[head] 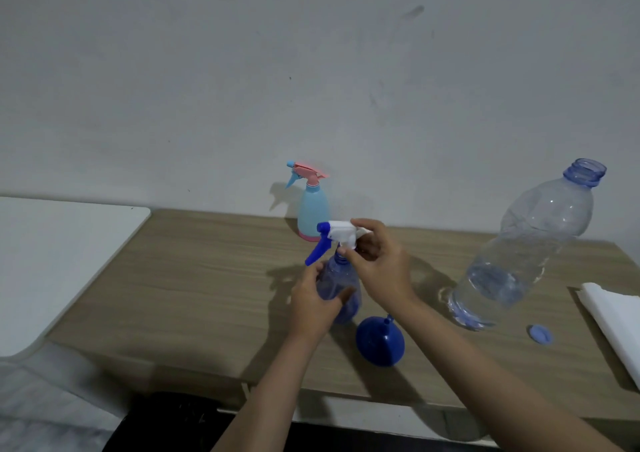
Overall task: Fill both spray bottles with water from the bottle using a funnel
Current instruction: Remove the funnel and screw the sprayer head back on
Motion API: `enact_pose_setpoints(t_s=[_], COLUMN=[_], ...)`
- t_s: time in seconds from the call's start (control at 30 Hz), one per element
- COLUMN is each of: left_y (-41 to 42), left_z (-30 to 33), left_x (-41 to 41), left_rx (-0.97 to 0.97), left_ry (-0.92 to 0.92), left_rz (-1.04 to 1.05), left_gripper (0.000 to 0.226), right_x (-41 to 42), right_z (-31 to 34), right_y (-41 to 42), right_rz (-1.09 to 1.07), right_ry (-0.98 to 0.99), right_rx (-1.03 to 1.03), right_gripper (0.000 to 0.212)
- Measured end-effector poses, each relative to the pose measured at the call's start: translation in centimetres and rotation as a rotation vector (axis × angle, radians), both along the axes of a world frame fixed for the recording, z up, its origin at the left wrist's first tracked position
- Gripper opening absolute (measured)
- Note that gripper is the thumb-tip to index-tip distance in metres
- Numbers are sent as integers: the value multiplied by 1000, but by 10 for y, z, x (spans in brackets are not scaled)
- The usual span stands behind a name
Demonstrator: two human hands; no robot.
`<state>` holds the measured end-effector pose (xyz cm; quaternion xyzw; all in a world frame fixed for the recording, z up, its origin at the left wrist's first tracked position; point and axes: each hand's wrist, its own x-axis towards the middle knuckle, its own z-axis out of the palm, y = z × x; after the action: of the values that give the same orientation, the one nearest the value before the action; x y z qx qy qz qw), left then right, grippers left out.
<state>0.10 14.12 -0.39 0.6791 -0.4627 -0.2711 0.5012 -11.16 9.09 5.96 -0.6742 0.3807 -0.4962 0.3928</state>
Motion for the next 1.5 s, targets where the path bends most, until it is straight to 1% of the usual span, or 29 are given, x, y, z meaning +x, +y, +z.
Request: enact_pose_setpoints(t_s=[0.1, 0.23, 0.3, 0.4, 0.5, 0.57, 0.63, 0.67, 0.7, 0.77, 0.87, 0.97, 1.07, 1.13, 1.23, 1.33, 1.43, 1.5], left_y=[-2, -3, -4, -5, -4, -3, -5, -6, -7, -8, -8, -7, -7, -7, -6, -5, -6, -5], left_z=[-6, -7, -9, -12, -13, -13, -17, -18, -19, -22, -21, -19, -19, -19, -19, -18, -18, -17], left_x=[0, -1, 0, -1, -1, -1, 0, 1, 1, 1, -1, -1, -1, -1, -1, -1, -2, -2], left_rx=[-8, -26, -42, -74, -68, -81, -101, -107, -110, -110, -129, -137, -135, -147, -143, -148, -153, -153], left_ry=[43, 69, 59, 53, 30, 7, 3, 5, 12, 24, 39, 47, 66, 58, 40, 46, 44, 23], left_rz=[10, 16, 17, 24, 17, 17, 21, 24, 28, 35, 36, 25, 19, 18, 5, 12, 23, 28], left_gripper=[53, 47, 49, 52, 45, 44, 45, 46, 48, 47, 43, 41, 41, 41, 43, 43, 42, 41], right_x=[1, 2, 2, 4, 6, 7, 4, 2, 0, -1, 1, 3, 3, 5, 7, 3, 2, 6], right_z=[-10, -14, -14, -17, -19, -20, -25, -29, -31, -32, -31, -33, -35, -35, -36, -39, -36, -35], right_y=[0, -1, -2, -4, -4, -4, -6, -7, -7, -8, -6, -4, -6, -6, -5, -5, -7, -7], right_rz=[21, 30, 23, -23, -126, -158, -82, -37, -9, -7, -42, -35, -27, -52, -90, -27, -17, -62], right_ry=[15, 104, 135, 142, 70, 52, 25, 27, 36, 22, -17, -22, 36, -3, -45, -38, 18, -18], right_rx=[20, -32, -65, -58, 32, 102, 207, 232, 232, 232, 274, 242, 204, 242, 282, 238, 195, 221], right_gripper=[44, 42, 44, 55, 73, 78, 68, 57, 46, 37, 36, 39, 36, 33, 42, 47, 38, 35])
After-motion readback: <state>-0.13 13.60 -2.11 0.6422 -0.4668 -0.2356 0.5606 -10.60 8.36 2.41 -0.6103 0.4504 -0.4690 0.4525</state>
